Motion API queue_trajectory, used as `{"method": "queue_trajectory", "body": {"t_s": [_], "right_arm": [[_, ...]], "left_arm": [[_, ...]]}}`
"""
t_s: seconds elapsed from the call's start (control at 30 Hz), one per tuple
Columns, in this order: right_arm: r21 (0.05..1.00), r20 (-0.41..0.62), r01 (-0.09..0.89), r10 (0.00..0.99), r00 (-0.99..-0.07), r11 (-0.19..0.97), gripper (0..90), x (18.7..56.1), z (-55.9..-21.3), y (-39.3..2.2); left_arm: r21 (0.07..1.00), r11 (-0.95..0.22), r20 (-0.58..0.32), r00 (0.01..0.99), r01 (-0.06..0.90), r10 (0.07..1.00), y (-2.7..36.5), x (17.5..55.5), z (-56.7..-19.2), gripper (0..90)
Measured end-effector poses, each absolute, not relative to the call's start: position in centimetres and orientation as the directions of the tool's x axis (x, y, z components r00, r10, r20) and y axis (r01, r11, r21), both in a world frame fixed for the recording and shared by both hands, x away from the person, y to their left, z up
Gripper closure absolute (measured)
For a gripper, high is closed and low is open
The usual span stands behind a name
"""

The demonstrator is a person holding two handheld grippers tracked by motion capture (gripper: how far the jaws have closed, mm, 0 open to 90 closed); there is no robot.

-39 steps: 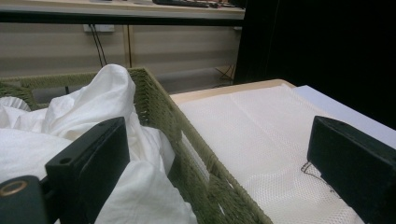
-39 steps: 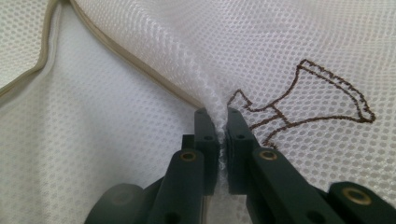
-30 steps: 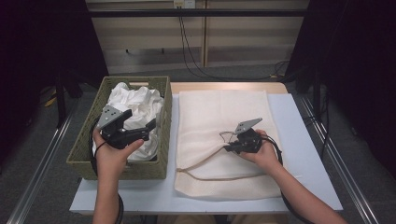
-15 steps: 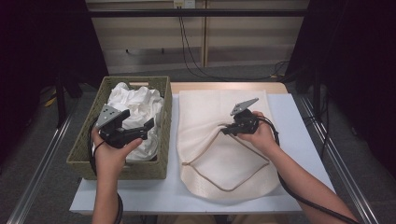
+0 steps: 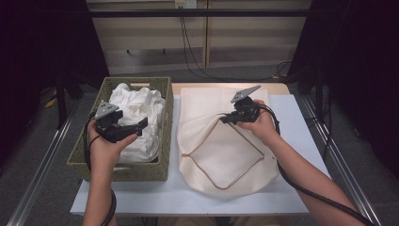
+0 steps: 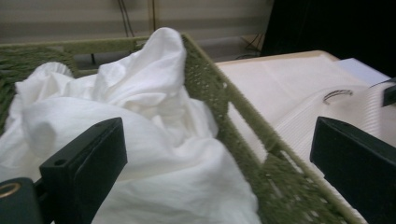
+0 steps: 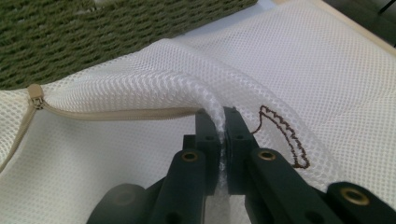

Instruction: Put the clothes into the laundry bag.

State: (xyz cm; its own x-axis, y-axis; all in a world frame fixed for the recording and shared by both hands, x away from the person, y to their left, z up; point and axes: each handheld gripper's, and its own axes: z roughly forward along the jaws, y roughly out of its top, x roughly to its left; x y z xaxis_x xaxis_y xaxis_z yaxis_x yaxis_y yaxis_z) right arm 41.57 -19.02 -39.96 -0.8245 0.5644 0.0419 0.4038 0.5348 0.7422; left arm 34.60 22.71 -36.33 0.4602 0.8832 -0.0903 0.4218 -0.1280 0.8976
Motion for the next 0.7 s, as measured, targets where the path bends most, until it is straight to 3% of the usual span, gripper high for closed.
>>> {"method": "queue_trajectory", "body": {"t_s": [0.23, 0.7], "right_arm": [[0.741, 0.033, 0.402, 0.568, -0.822, 0.539, 87.7, 41.4, -39.5, -18.9], [0.750, 0.041, 0.397, 0.562, -0.826, 0.529, 87.7, 41.2, -39.4, -19.2]], "left_arm": [[0.849, -0.185, -0.039, 0.407, 0.494, 0.913, 23.2, 36.1, -37.0, 3.2], [0.773, -0.219, -0.038, 0.387, 0.596, 0.921, 22.5, 40.0, -39.1, 2.9]]}}
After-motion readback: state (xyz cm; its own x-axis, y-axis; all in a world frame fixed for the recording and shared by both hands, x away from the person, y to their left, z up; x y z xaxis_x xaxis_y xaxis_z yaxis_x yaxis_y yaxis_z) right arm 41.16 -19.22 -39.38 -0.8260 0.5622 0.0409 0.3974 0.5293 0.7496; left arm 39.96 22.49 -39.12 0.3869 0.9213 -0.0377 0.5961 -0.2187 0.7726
